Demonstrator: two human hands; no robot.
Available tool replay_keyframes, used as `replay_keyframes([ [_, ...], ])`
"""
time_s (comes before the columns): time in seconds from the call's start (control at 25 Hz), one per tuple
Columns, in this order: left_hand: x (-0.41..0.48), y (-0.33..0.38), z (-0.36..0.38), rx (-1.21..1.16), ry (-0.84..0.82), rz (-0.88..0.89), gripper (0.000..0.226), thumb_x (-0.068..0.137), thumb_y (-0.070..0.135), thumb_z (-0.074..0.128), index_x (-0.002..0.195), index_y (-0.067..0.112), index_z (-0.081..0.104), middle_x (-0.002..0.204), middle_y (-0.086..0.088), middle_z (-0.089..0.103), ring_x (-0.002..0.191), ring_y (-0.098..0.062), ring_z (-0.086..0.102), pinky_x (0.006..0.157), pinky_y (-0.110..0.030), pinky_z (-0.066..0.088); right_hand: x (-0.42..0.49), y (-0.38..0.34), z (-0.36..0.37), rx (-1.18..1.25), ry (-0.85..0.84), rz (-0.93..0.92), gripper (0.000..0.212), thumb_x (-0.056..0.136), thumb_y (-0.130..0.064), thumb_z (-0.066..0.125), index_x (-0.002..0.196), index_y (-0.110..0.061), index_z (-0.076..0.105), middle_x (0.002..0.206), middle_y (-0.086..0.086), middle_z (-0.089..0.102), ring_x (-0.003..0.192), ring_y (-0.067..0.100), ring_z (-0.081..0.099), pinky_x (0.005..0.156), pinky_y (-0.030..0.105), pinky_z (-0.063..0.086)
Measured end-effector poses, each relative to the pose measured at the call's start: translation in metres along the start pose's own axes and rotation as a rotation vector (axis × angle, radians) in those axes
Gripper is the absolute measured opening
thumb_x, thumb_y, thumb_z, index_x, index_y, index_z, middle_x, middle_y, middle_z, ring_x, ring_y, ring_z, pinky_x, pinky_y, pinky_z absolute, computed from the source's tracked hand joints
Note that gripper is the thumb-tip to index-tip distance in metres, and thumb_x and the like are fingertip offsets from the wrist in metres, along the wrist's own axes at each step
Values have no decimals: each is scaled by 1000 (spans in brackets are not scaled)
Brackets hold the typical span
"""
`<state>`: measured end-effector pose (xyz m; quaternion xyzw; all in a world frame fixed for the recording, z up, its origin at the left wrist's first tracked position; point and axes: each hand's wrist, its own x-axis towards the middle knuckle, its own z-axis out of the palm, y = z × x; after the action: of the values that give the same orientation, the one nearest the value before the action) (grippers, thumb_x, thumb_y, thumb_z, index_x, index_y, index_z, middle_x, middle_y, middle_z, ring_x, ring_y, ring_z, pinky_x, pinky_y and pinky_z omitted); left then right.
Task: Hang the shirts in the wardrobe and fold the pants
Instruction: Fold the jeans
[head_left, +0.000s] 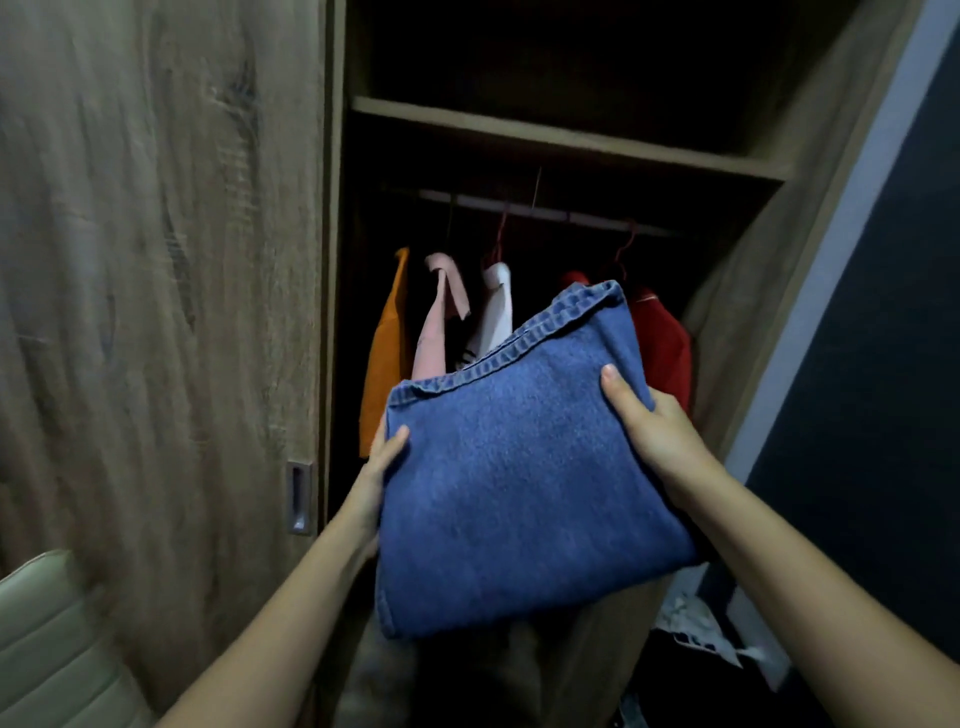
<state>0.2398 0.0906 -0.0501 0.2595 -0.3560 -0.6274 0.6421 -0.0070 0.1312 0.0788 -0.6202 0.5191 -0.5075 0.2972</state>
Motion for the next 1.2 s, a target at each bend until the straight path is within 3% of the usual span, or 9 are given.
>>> replay_keyframes([
  [0.12, 14, 8, 28, -40, -89, -63, 73, 69, 27, 77, 136, 23, 48, 128, -6, 61, 108, -25, 63, 77, -36, 56, 17, -27, -13, -22, 9, -77, 31, 88, -48, 53, 85, -21, 69, 94, -2, 73, 96, 17, 68, 93, 38, 51],
  [0.24, 50, 54, 67, 175, -92, 232, 62, 73, 13, 73, 130, 24, 50, 122, -3, 65, 99, -14, 67, 74, -26, 56, 46, -55, -35, -31, 116, -148, 32, 89, -50, 52, 84, -22, 68, 94, -3, 71, 94, 15, 67, 93, 37, 51],
  [0.44, 98, 162, 145, 591, 86, 645, 80, 76, 20, 77, 142, 13, 34, 132, 5, 49, 115, -9, 53, 98, -23, 41, 92, -96, -67, 81, 279, -261, 36, 91, -52, 47, 85, -22, 65, 88, -4, 69, 87, 13, 65, 79, 29, 51],
  [0.68, 148, 237, 221, 725, 45, 833, 59, 79, 18, 74, 132, 16, 47, 114, 3, 58, 87, -1, 57, 66, -9, 43, 179, -137, -101, 159, 363, -354, 36, 89, -55, 47, 95, -23, 61, 88, -9, 65, 86, 13, 60, 81, 29, 45],
  [0.84, 199, 259, 250, 846, 108, 801, 36, 82, 12, 64, 117, 12, 58, 112, -2, 63, 81, -11, 58, 57, -16, 42, 255, -146, -118, 89, 365, -330, 58, 84, -60, 50, 116, -12, 56, 109, 2, 65, 100, 22, 60, 84, 31, 44],
  [0.92, 232, 266, 264, 921, 110, 764, 40, 84, 9, 64, 123, 5, 54, 115, -3, 59, 89, -16, 58, 59, -13, 45, 288, -154, -128, 45, 386, -220, 77, 80, -62, 52, 132, -5, 45, 127, 9, 58, 112, 29, 57, 94, 34, 45],
  [1.0, 267, 274, 281, 998, 65, 704, 32, 84, 8, 66, 114, 2, 59, 117, -12, 63, 78, -12, 63, 58, -14, 48, 320, -163, -143, -26, 394, -117, 82, 85, -57, 51, 140, 0, 32, 137, 16, 49, 121, 34, 51, 96, 35, 40],
  [1.08, 295, 280, 292, 1105, 49, 662, 23, 83, 8, 68, 105, 4, 63, 116, -12, 63, 73, -5, 64, 61, -14, 50, 338, -168, -151, -173, 386, -49, 79, 89, -53, 46, 143, 2, 26, 141, 19, 43, 124, 35, 48, 90, 33, 39],
  [1.2, 327, 283, 297, 1258, 83, 520, 49, 79, 18, 74, 123, 2, 56, 125, -9, 59, 109, -18, 58, 88, -27, 45, 361, -165, -152, -454, 294, -132, 53, 94, -40, 41, 132, -3, 46, 131, 12, 53, 112, 27, 53, 83, 28, 36],
])
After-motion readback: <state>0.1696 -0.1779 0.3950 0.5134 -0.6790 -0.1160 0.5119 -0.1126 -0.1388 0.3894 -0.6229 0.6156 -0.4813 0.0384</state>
